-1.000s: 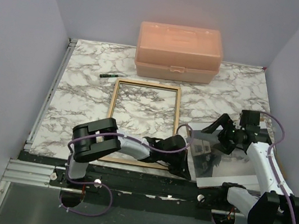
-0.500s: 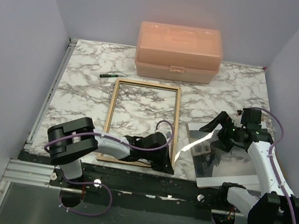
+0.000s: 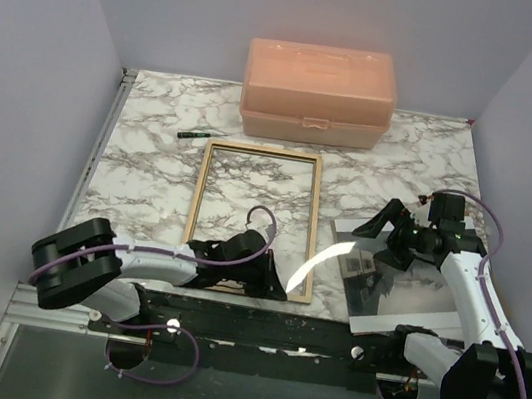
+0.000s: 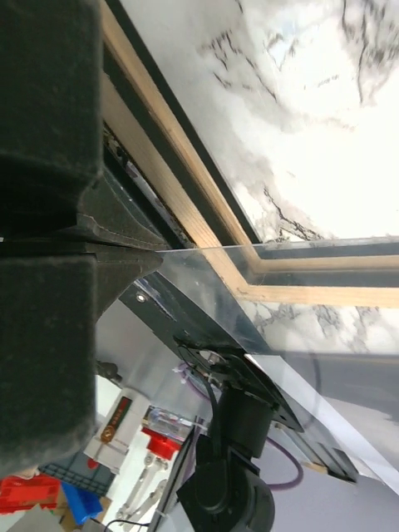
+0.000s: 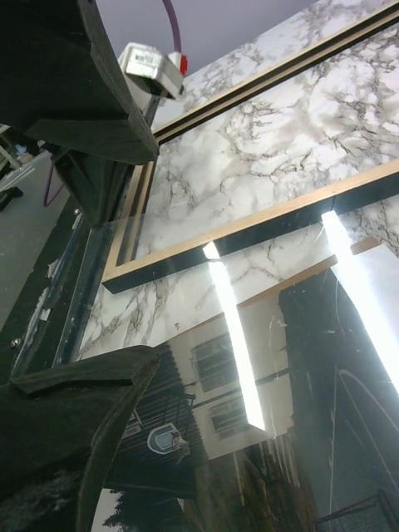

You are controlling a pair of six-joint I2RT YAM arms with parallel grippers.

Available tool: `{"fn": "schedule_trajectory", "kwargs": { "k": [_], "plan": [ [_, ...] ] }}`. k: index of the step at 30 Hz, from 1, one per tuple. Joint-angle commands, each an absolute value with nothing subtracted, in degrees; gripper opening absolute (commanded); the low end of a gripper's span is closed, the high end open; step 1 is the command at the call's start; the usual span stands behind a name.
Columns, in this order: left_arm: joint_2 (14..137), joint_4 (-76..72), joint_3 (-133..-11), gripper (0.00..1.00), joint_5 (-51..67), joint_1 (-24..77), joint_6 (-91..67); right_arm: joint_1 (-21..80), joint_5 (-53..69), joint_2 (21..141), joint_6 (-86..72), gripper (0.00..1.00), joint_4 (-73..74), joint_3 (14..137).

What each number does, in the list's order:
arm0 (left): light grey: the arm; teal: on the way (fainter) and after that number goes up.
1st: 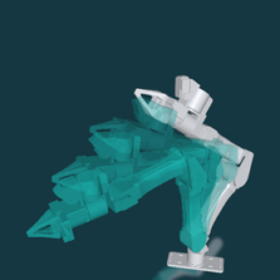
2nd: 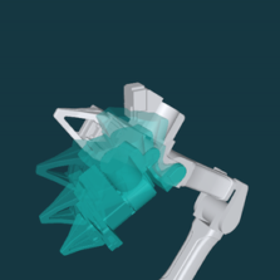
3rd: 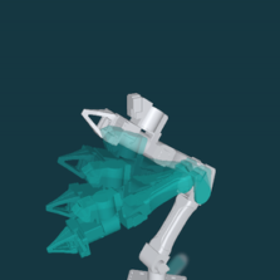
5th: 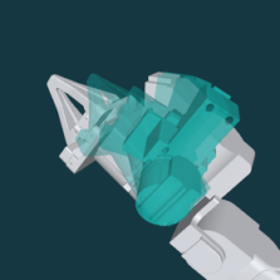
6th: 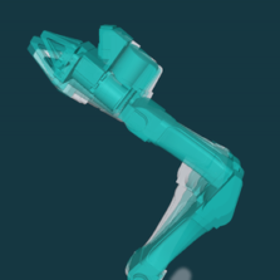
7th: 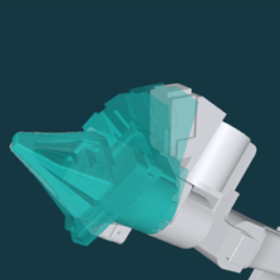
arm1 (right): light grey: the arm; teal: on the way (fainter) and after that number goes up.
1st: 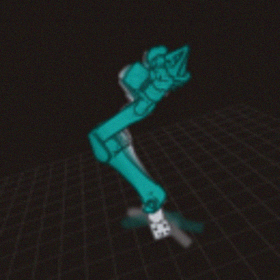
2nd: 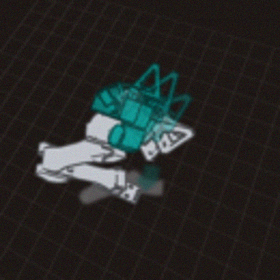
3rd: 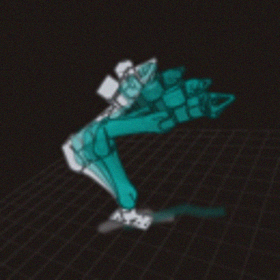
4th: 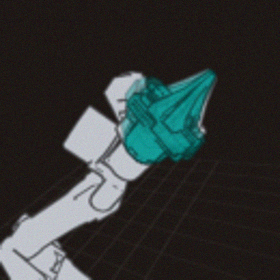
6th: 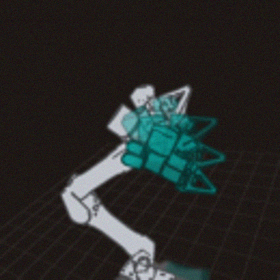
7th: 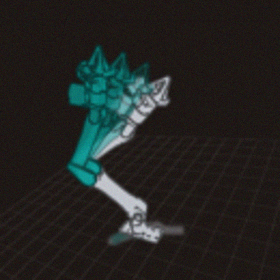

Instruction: Put the photo into the frame

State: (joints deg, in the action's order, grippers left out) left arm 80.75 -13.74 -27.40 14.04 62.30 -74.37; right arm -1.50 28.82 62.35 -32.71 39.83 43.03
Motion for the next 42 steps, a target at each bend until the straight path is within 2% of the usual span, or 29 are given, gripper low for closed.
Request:
{"fn": "schedule_trajectory", "kwargs": {
  "k": [1, 8, 9, 10, 13, 15, 19, 31, 39, 42],
  "plan": [
    [72.88, -3.18, -26.6, 0.0, 8.59, 60.96, -71.27, -1.58, 31.73, 62.64, -31.32, 1.0, 39.69, 43.18],
    [63.59, 3.25, -21.19, 0.0, 6.42, 57.72, -70.64, -1.58, 33.48, 64.66, -30.95, 1.0, 37.89, 43.16],
    [62.33, 4.01, -20.37, 0.03, 6.24, 57.21, -70.66, -1.58, 33.48, 64.85, -30.75, 1.0, 37.97, 43.23],
    [61.38, 4.63, -19.78, 0.09, 6.07, 56.58, -70.58, -1.58, 33.41, 64.95, -30.55, 1.0, 38.05, 43.35],
    [59.4, 5.45, -18.58, 0.4, 6.35, 54.64, -69.66, -1.58, 33.01, 64.54, -30.0, 1.0, 38.48, 43.18],
    [59.11, 4.75, -18.37, 0.53, 7.31, 53.32, -68.87, -1.58, 32.47, 64.08, -29.55, 1.0, 38.97, 42.82],
    [61.27, 0.35, -19.74, 0.59, 10.74, 51.67, -66.58, -1.56, 31.64, 63.39, -29.29, 1.0, 39.61, 41.48],
    [84.36, -22.54, -29.32, 0.59, 24.17, 49.48, -64.68, -1.58, 34.5, 60.21, -31.26, 1.0, 38.77, 37.93],
    [93.14, -32.33, -31.55, 0.51, 26.84, 49.49, -65.47, -1.58, 35.48, 59.91, -31.84, 1.0, 38.42, 38.13],
    [95.82, -34.37, -32.68, 0.45, 27.73, 49.48, -65.67, -1.58, 35.52, 59.94, -31.64, 1.0, 38.57, 38.65]
  ]
}}
